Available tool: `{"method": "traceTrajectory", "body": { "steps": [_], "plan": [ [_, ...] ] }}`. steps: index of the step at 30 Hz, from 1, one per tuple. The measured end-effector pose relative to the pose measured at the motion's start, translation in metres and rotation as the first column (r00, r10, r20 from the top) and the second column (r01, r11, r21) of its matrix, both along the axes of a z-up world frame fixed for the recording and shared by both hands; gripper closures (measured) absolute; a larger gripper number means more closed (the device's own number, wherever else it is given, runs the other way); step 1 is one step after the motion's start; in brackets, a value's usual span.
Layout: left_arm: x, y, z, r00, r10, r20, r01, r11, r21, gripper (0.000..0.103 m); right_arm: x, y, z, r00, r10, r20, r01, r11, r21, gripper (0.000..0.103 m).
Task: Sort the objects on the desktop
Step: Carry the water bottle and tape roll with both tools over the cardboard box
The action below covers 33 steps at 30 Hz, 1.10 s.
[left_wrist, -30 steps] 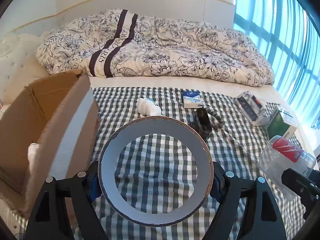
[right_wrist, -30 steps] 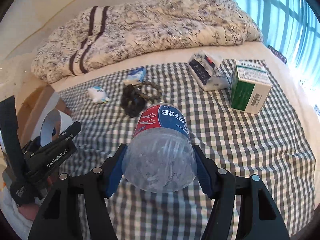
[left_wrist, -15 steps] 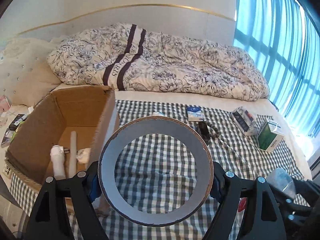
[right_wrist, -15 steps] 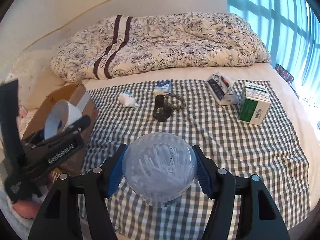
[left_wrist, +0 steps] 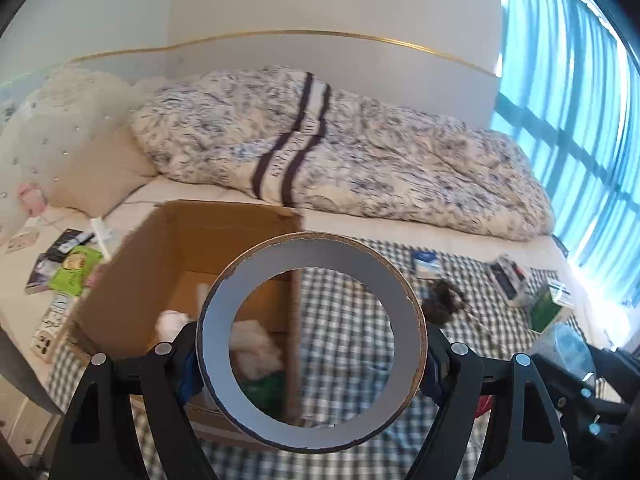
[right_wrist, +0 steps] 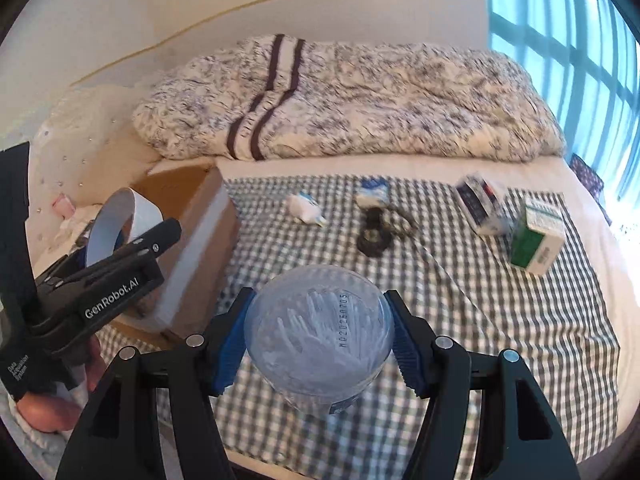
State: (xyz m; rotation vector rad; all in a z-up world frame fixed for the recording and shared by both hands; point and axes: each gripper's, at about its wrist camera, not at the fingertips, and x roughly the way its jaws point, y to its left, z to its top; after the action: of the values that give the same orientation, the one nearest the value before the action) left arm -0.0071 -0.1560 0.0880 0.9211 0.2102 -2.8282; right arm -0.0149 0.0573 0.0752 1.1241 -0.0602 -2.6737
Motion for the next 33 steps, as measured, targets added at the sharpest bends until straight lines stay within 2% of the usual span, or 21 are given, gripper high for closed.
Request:
{"method": "traceTrajectory", "body": {
  "steps": [6, 13, 19, 22, 33],
  "plan": [
    [0.003, -0.047, 0.000, 0.996, 0.084, 0.005, -0.084, 0.996, -0.003, 0.020, -0.008, -0.053, 0.021, 0.995, 0.091, -0.039, -0.092, 0.996, -0.013, 0.040],
    [-0.001, -0.093, -0.013, 0.985, 0.171, 0.030, -0.172, 0.985, 0.030, 0.020, -0.018, -0.118, 0.032, 0.974, 0.216, -0.061, -0.217, 0.976, -0.017, 0.040],
    [-0.007, -0.124, -0.032, 0.975, 0.212, 0.068, -0.215, 0.975, 0.053, 0.020, -0.029, -0.152, 0.027, 0.962, 0.270, -0.045, -0.271, 0.962, -0.020, 0.040],
    [-0.011, -0.136, -0.043, 0.970, 0.226, 0.088, -0.232, 0.971, 0.065, 0.020, -0.040, -0.164, 0.021, 0.958, 0.287, -0.019, -0.288, 0.956, -0.052, 0.040],
    [-0.027, -0.153, -0.074, 0.965, 0.225, 0.135, -0.239, 0.967, 0.091, 0.019, -0.081, -0.211, 0.001, 0.948, 0.317, 0.040, -0.314, 0.947, -0.069, 0.040]
  ]
}}
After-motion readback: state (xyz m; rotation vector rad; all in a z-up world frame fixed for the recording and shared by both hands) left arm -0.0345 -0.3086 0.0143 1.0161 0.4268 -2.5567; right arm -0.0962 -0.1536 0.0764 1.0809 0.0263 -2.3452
